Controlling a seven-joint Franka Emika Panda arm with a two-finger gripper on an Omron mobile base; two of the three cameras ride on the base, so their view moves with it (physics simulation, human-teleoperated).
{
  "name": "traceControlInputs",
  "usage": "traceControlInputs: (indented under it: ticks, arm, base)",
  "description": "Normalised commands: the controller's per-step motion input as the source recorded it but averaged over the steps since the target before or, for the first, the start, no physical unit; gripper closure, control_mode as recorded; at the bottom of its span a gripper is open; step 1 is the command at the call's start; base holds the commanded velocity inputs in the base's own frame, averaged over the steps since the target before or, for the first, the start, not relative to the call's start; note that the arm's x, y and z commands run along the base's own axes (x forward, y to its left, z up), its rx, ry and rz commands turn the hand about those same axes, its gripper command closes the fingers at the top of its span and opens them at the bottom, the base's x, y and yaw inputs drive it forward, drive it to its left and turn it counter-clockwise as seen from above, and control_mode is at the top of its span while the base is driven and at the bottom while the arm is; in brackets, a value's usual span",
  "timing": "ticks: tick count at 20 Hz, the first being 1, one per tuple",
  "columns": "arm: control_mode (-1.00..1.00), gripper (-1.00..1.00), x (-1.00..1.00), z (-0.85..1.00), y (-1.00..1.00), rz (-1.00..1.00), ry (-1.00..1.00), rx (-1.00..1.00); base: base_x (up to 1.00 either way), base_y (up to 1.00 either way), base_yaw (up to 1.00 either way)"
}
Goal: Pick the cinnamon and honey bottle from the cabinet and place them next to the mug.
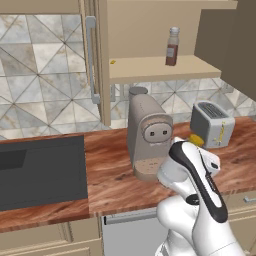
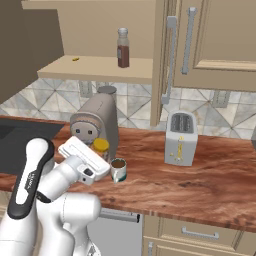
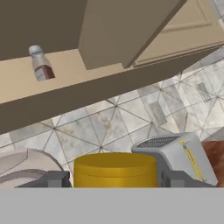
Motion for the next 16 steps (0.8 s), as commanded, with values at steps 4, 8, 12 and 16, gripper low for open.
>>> traceControlInputs:
  ticks: [4,8,12,16]
  arm:
    - [-1.00,1.00,-0.83,-0.68,-1.00,0.00,0.00,0.00]
    - [-1.00,1.00,-0.70,-0.89,-1.00,0.00,0.00,0.00]
    - [-1.00,1.00,-0.56,-0.96,-1.00,0.00,0.00,0.00]
    - [-1.00,1.00,-0.50,-0.89,-1.00,0.00,0.00,0.00]
  base:
    - [0.00,0.00,0.00]
    - [0.00,0.00,0.00]
    - [0.00,0.00,0.00]
    - [0.00,0.00,0.00]
